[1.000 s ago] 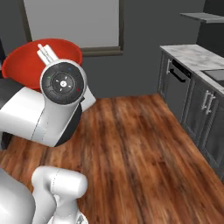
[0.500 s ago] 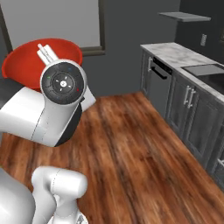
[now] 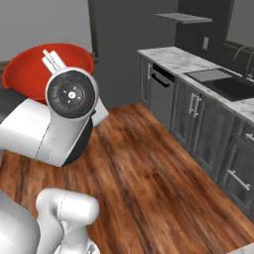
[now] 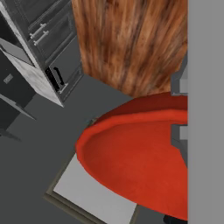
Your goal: Move the bowls from the cabinet to the plates on the dining table.
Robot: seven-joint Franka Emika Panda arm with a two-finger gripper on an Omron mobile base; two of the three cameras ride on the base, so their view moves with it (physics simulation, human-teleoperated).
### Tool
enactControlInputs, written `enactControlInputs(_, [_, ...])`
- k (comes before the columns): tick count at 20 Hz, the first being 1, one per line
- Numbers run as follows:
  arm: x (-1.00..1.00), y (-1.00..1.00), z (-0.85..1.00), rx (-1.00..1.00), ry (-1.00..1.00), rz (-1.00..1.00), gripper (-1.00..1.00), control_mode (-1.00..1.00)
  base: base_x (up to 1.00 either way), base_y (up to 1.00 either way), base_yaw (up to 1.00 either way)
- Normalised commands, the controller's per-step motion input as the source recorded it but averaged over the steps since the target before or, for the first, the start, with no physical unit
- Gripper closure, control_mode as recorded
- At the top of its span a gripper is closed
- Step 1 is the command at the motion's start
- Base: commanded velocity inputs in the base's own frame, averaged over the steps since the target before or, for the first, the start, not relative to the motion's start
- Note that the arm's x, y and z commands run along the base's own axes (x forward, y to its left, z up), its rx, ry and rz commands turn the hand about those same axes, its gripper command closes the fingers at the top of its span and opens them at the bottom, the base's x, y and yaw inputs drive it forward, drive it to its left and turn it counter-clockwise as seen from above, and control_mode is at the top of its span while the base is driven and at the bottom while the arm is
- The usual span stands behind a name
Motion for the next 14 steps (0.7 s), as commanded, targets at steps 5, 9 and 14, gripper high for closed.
enactControlInputs(5, [0.0, 0.0, 0.0, 0.0, 0.0, 0.0, 1.0, 1.0, 0.0, 0.03, -0.25])
enactControlInputs(9, [0.0, 0.0, 0.0, 0.0, 0.0, 0.0, 1.0, 1.0, 0.0, 0.03, -0.25])
enactControlInputs(14, [0.0, 0.0, 0.0, 0.0, 0.0, 0.0, 1.0, 1.0, 0.0, 0.03, -0.25])
